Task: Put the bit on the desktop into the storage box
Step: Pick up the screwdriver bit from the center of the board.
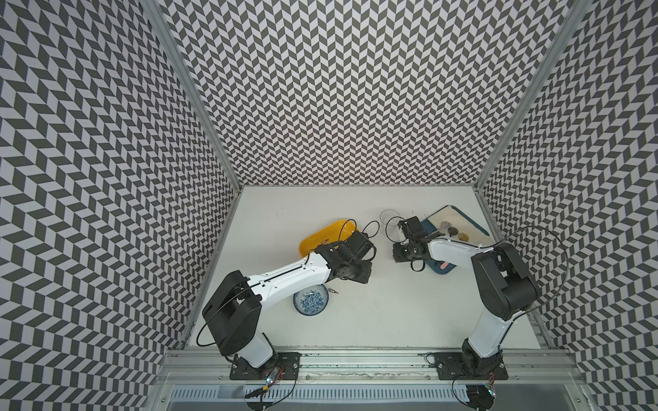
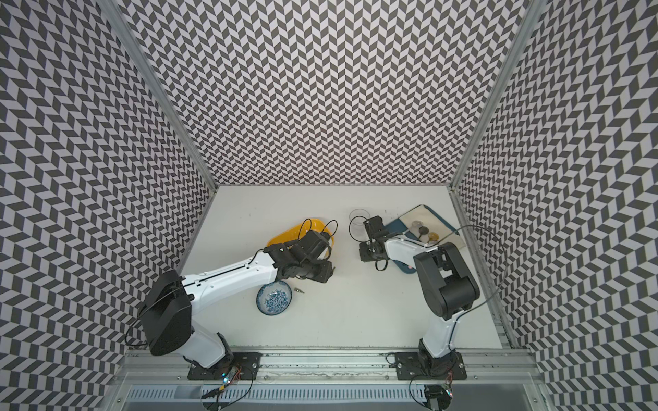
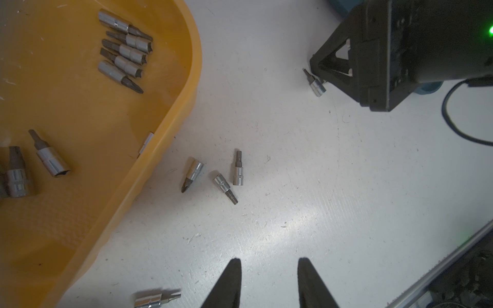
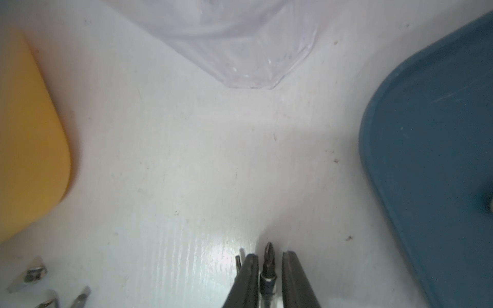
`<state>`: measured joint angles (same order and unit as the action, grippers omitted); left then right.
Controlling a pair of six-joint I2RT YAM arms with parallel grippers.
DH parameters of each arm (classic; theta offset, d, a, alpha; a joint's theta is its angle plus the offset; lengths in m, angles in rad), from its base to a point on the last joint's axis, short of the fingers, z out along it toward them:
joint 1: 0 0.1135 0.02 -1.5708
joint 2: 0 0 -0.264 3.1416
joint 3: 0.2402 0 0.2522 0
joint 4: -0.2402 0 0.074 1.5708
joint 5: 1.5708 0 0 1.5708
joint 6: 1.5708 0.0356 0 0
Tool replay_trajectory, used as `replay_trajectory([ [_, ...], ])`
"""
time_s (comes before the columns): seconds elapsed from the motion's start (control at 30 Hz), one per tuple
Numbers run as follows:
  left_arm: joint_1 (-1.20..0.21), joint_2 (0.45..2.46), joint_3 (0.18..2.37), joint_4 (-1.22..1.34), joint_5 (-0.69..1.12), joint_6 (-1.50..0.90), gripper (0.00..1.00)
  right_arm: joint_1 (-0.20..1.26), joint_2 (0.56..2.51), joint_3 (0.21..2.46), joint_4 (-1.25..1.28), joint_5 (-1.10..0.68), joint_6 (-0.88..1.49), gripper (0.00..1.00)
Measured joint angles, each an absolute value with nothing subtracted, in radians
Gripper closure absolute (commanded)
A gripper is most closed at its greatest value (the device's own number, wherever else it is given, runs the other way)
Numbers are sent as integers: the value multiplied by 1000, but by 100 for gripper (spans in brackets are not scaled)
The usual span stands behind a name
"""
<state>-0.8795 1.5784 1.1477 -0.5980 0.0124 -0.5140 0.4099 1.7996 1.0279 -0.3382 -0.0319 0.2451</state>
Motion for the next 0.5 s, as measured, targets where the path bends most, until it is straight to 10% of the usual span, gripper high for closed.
replay_trajectory([
  [0.5, -879, 1578, 1157, -599, 13, -514, 61, 445, 1799, 1029, -356, 55, 226, 78],
])
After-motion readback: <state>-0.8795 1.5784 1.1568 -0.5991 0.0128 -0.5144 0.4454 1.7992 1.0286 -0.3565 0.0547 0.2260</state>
